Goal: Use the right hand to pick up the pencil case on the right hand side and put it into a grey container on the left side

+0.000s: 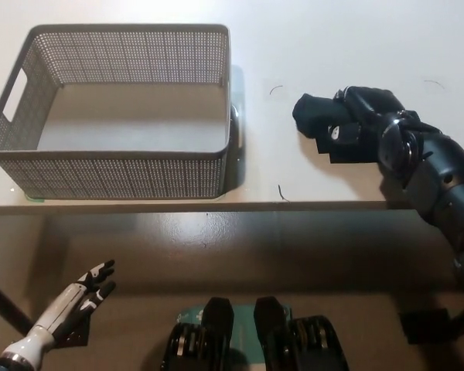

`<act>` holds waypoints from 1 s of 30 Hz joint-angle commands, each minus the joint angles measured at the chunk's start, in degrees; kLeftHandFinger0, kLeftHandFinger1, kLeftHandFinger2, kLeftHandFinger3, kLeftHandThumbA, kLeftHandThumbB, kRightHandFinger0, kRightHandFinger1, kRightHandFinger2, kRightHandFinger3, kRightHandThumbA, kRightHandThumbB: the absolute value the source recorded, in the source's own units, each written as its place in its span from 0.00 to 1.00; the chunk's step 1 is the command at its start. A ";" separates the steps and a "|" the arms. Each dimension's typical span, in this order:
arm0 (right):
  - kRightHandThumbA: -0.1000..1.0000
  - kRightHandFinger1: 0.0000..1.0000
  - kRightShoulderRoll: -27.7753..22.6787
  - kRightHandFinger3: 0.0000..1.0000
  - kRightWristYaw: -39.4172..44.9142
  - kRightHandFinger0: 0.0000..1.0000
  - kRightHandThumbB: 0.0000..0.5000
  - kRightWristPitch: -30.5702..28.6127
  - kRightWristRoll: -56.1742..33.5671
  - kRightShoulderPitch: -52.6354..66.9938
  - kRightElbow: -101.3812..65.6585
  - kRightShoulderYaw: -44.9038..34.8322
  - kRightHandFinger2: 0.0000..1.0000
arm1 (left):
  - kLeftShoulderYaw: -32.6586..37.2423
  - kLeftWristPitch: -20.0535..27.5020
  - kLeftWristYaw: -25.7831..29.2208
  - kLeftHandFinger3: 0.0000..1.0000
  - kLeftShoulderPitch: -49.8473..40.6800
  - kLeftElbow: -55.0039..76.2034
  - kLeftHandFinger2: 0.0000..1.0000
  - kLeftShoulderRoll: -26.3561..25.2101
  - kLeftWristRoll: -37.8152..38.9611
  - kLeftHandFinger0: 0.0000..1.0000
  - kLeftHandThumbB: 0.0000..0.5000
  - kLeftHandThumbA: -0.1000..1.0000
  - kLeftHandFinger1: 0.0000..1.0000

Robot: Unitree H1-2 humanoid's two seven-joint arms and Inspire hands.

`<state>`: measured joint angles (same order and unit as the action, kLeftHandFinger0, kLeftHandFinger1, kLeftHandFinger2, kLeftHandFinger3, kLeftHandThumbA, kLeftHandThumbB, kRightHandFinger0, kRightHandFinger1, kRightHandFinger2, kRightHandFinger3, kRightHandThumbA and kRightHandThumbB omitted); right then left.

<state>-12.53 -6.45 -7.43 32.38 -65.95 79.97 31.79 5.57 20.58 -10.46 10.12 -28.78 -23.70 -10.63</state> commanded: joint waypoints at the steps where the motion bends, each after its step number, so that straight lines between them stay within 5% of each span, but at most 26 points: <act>1: 0.00 0.32 -3.20 0.39 -10.85 0.00 0.41 -3.15 0.41 -0.21 0.81 -0.78 0.64 | -0.78 3.71 -0.52 1.00 2.49 0.16 1.00 -2.18 0.94 1.00 0.84 1.00 1.00; 3: 0.00 0.42 -3.49 0.57 -11.91 0.03 0.39 -3.90 0.51 -0.43 0.67 -0.70 0.84 | -0.72 3.96 -0.51 1.00 2.72 -0.25 1.00 -2.31 0.73 1.00 0.85 1.00 1.00; 8: 0.00 0.44 -4.11 0.91 -14.56 0.00 0.36 -6.56 -0.31 -0.87 -0.12 -1.62 0.93 | -0.62 4.17 -0.60 1.00 3.14 -0.72 1.00 -2.35 0.51 1.00 0.84 1.00 1.00; 10: 0.00 0.46 -4.26 0.97 -15.34 0.00 0.31 -7.52 -0.38 -1.08 -0.43 -1.89 0.91 | -0.64 3.97 -0.76 1.00 3.12 -0.46 1.00 -2.34 0.61 1.00 0.86 1.00 1.00; 13: 0.00 0.44 -4.48 0.92 -16.96 0.00 0.22 -10.18 -0.87 -2.23 -2.03 -2.94 0.87 | -0.51 3.96 -0.50 1.00 3.20 -0.30 1.00 -2.51 -0.10 1.00 0.86 1.00 1.00; 17: 0.00 0.32 -4.37 0.66 -19.46 0.00 0.32 -12.93 -0.02 -3.94 -6.51 -3.81 0.73 | -0.68 3.96 -0.51 1.00 3.26 -0.44 1.00 -2.63 0.08 1.00 0.79 1.00 1.00; 21: 0.00 0.26 -4.24 0.54 -19.47 0.00 0.28 -13.30 0.56 -4.03 -13.34 -4.78 0.67 | -0.81 3.48 -0.50 1.00 3.02 -0.42 0.99 -2.48 0.25 1.00 0.78 1.00 1.00; 25: 0.00 0.28 -4.07 0.56 -15.99 0.00 0.40 -10.98 2.12 -2.22 -27.26 -5.05 0.72 | -0.77 1.87 -0.38 1.00 2.14 0.56 1.00 -2.49 -0.26 1.00 0.82 1.00 1.00; 30: 0.00 0.42 -2.49 0.79 -14.20 0.00 0.34 -9.48 3.08 -1.16 -38.75 -5.40 0.79 | -0.60 1.95 -0.63 1.00 1.55 0.89 1.00 -2.57 -0.29 1.00 0.77 1.00 1.00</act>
<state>-15.00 -20.65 -15.67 33.24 -64.03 57.24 28.02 5.55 21.33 -10.92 11.64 -30.23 -23.87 -10.72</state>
